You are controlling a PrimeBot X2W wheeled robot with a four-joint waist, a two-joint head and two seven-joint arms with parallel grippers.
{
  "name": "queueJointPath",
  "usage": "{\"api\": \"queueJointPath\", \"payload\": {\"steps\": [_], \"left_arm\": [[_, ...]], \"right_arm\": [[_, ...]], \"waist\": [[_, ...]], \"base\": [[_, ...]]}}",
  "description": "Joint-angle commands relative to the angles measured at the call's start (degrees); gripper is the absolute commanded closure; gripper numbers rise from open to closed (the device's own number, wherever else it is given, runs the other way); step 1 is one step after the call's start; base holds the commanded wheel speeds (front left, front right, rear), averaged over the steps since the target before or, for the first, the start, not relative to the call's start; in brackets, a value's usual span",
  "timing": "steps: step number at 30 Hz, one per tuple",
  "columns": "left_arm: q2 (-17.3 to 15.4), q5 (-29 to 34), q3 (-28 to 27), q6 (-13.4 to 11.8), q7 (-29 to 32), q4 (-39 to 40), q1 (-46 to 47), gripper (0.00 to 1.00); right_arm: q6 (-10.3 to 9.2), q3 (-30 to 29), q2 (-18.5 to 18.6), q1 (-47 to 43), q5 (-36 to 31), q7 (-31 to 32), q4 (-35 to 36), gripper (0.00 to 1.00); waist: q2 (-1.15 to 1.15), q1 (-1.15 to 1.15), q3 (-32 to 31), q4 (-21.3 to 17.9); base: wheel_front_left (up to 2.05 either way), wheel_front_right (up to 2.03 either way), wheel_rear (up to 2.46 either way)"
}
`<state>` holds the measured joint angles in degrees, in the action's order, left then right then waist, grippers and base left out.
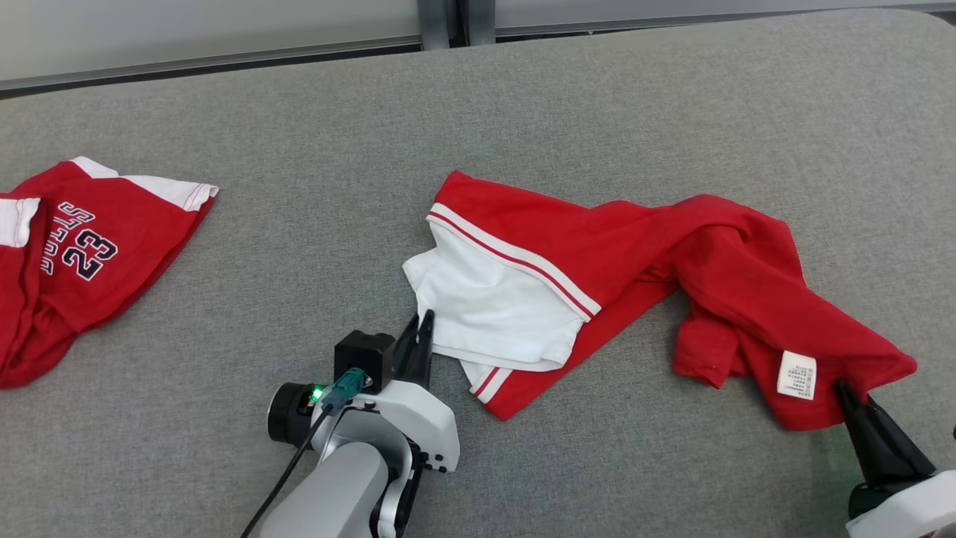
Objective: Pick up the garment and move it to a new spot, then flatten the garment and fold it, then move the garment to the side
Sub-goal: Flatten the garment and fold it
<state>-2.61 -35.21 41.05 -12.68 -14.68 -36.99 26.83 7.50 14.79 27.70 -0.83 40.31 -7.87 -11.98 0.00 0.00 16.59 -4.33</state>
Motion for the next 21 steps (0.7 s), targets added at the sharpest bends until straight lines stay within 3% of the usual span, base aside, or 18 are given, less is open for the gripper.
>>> {"api": "queueJointPath", "payload": {"steps": [1,4,11,21], "left_arm": [[-0.61,0.55,-1.02,-0.64,-0.38,1.13,-0.44,1.00],[-1.35,1.50,-3.48,-1.77,-0.55,6.49,-1.45,1.00],[-4.95,8.69,-10.57,-5.29,-0.54,27.02,-5.87,1.00],[-8.97,16.13,-15.36,-6.62,-0.51,48.07,-4.28,1.00]], "right_arm": [[-0.02,-0.37,0.93,0.87,0.37,-1.23,0.25,1.00],[-0.02,-1.64,2.78,1.12,-0.36,-3.28,1.30,1.00],[-0.02,-6.28,6.51,2.35,-3.08,-4.98,5.95,1.00],[-0.02,-11.01,8.34,5.98,-6.11,-3.39,13.03,1.00]], "waist": [[0.00,0.00,-0.16,0.39],[0.00,0.00,-0.69,1.15],[0.00,0.00,-2.94,2.79],[0.00,0.00,-6.66,4.71]], "base": [[0.00,0.00,0.00],[0.00,0.00,0.00],[0.00,0.00,0.00],[0.00,0.00,0.00]]}}
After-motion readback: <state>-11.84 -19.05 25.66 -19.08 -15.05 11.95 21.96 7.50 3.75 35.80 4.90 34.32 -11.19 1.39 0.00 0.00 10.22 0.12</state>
